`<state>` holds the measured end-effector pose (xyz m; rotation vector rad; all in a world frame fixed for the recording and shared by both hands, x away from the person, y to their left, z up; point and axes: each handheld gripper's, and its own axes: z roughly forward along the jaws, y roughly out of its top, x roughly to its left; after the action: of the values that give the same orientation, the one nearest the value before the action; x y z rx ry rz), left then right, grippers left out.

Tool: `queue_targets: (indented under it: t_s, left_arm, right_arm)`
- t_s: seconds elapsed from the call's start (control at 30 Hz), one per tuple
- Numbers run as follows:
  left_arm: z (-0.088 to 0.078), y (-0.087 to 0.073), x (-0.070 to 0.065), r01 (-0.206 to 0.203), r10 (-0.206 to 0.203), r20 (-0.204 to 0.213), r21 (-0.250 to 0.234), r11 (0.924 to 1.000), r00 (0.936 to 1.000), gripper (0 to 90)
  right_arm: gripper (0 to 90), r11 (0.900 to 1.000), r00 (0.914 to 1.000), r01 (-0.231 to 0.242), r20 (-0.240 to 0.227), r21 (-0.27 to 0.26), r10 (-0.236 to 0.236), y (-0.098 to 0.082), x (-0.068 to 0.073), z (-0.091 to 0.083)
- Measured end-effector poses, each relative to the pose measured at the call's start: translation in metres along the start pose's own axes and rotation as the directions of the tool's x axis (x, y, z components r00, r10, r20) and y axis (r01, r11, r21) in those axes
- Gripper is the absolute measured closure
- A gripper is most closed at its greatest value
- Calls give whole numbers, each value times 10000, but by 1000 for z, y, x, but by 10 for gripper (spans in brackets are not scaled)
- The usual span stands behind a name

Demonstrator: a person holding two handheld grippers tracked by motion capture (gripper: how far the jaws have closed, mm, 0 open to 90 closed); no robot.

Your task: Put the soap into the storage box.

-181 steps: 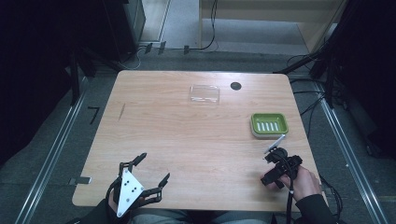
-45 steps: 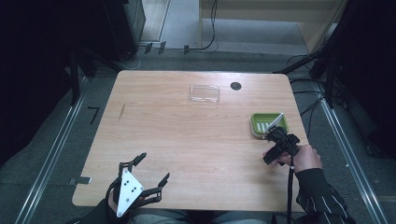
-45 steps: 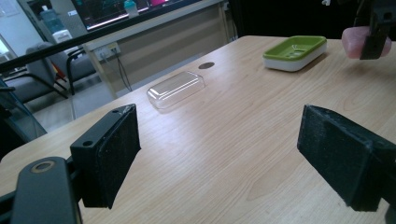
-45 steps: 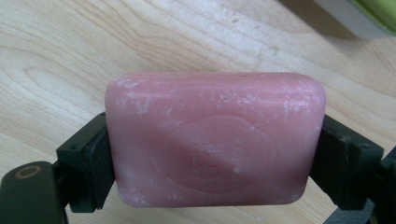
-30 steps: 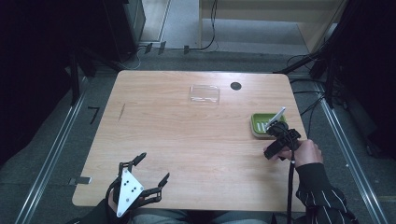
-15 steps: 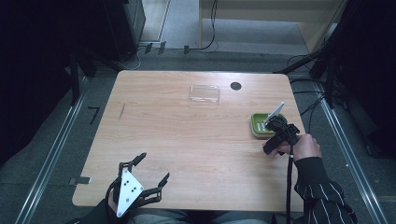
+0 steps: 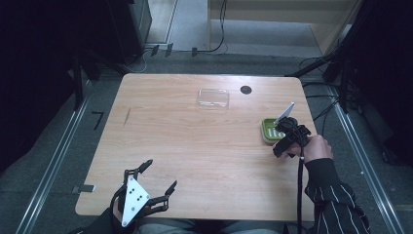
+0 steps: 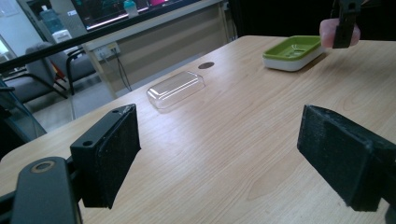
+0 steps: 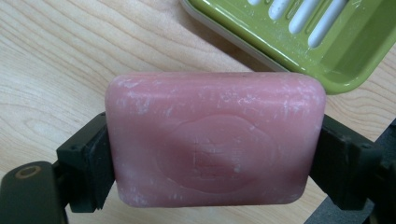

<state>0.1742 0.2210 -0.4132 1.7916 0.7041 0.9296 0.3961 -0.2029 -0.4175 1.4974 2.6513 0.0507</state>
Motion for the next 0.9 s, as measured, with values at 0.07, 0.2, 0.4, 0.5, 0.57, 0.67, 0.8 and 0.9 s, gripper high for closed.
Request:
queue_targets:
  t_s: [0.07,0.2,0.4,0.5,0.57,0.67,0.8,0.9]
  left_arm:
    - [0,0,0,-2,2,2,-2,10000,10000,136]
    - [0,0,0,-20,20,6,18,10000,10000,136]
    - [0,0,0,-26,26,11,19,10000,10000,136]
    - [0,0,0,-17,17,12,12,10000,10000,136]
    - [0,0,0,-22,22,15,14,10000,10000,136]
    - [0,0,0,-18,18,18,10,10000,10000,136]
    - [0,0,0,-20,20,19,8,10000,10000,136]
    - [0,0,0,-7,7,16,3,10000,10000,136]
  right_arm:
    - [137,10000,10000,2,-1,-39,-2,1,-1,0]
    - [137,10000,10000,-37,10,-49,37,4,-3,-1]
    - [137,9999,9999,-123,-12,-86,123,10,-8,-1]
    - [137,9998,9998,-173,-19,-82,173,13,-11,0]
    - [137,9998,9999,-170,-31,-102,169,14,-13,1]
    - [137,9997,9997,-250,-55,-65,249,17,-15,1]
    - [137,9992,9992,-389,-93,-96,388,20,-19,2]
    - [137,9990,9989,-449,-154,-81,448,23,-22,3]
